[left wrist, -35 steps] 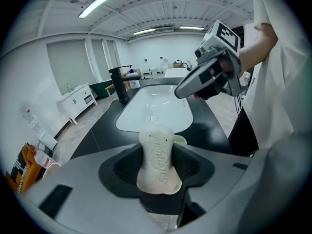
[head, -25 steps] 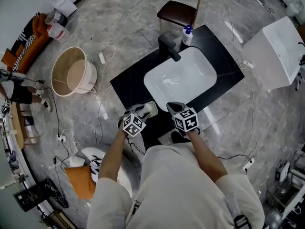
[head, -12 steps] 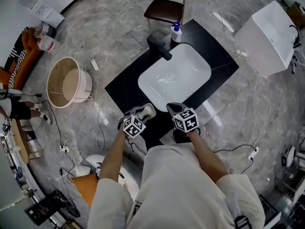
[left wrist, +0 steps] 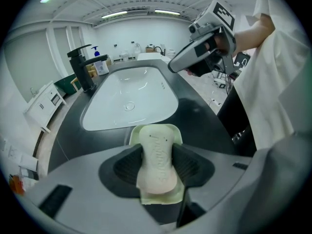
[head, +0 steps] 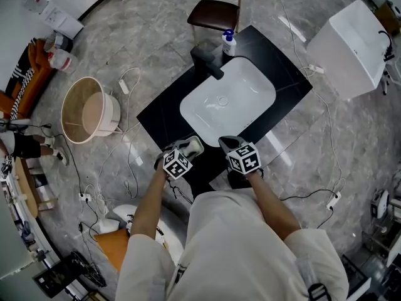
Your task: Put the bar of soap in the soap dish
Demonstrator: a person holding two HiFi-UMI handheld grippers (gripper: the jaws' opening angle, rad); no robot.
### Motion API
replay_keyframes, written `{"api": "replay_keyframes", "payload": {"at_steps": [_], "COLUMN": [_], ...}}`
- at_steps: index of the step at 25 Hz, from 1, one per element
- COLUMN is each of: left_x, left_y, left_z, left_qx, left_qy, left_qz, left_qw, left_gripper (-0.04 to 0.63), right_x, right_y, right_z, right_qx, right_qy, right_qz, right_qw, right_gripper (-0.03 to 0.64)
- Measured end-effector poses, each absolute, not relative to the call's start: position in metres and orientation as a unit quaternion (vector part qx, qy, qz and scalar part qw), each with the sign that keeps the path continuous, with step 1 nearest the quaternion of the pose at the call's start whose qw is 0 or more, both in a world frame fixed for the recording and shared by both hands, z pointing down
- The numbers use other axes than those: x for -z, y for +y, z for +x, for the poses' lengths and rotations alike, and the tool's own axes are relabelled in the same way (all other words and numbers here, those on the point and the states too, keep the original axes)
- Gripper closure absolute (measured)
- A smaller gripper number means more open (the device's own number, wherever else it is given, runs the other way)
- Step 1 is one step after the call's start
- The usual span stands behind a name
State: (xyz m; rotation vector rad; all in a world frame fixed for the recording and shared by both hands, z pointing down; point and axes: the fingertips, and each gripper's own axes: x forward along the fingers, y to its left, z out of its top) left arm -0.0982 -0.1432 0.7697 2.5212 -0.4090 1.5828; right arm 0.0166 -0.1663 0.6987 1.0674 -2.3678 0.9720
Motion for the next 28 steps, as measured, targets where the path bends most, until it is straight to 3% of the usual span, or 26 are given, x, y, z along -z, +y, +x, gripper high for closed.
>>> {"api": "replay_keyframes", "payload": {"at_steps": [28], "left_x": [-0.7704], "left_y": [-0.1507], "left_z": [-0.0948], "left_qx": [-0.560], "left_qy": [-0.150], "left_qz": [0.812], "left_qw": [0.072], "left_gripper": [0.379], "right_x": [-0.7019], "right_y": [-0.1672], "right_z": [0.0207], "right_qx": [-0.339], "right_qy": [-0.853], "right_qz": [0.350], "right_qw": [0.189], "right_gripper": [0.614]}}
